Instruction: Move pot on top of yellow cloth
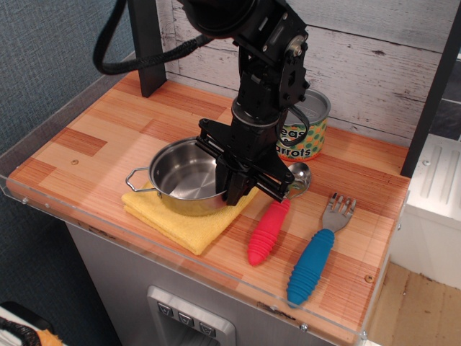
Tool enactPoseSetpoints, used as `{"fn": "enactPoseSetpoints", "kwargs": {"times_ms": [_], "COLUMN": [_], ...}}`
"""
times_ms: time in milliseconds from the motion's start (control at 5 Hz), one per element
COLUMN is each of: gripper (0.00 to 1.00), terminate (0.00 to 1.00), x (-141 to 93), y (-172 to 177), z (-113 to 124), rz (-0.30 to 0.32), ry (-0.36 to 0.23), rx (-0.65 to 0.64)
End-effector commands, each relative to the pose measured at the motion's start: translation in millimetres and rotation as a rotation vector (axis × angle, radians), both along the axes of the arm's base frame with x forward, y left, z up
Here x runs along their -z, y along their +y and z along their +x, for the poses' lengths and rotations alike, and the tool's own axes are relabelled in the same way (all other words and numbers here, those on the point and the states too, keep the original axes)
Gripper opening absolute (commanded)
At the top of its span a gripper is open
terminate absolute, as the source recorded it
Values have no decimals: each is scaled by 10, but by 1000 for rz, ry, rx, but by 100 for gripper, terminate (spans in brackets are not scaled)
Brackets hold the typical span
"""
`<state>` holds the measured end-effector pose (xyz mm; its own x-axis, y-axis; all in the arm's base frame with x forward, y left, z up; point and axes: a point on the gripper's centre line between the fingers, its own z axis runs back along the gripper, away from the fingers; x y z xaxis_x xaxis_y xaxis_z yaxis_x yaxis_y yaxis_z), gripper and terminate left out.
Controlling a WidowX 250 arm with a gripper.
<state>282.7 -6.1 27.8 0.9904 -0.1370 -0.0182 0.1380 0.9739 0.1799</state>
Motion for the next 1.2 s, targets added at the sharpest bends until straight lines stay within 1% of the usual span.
{"fn": "enactPoseSetpoints", "kwargs": {"times_ms": [0, 200, 400, 600, 1000], "gripper": [0, 0, 0, 100, 100], "terminate": [0, 0, 0, 0, 0], "x": [-30, 23, 66, 39, -158], "y": [-38, -49, -78, -48, 33], "z": [27, 100, 128, 112, 34], "rz": [-13, -22, -15, -60, -94], "ry": [-16, -4, 4, -20, -70], "rx": [-25, -81, -99, -144, -154]}}
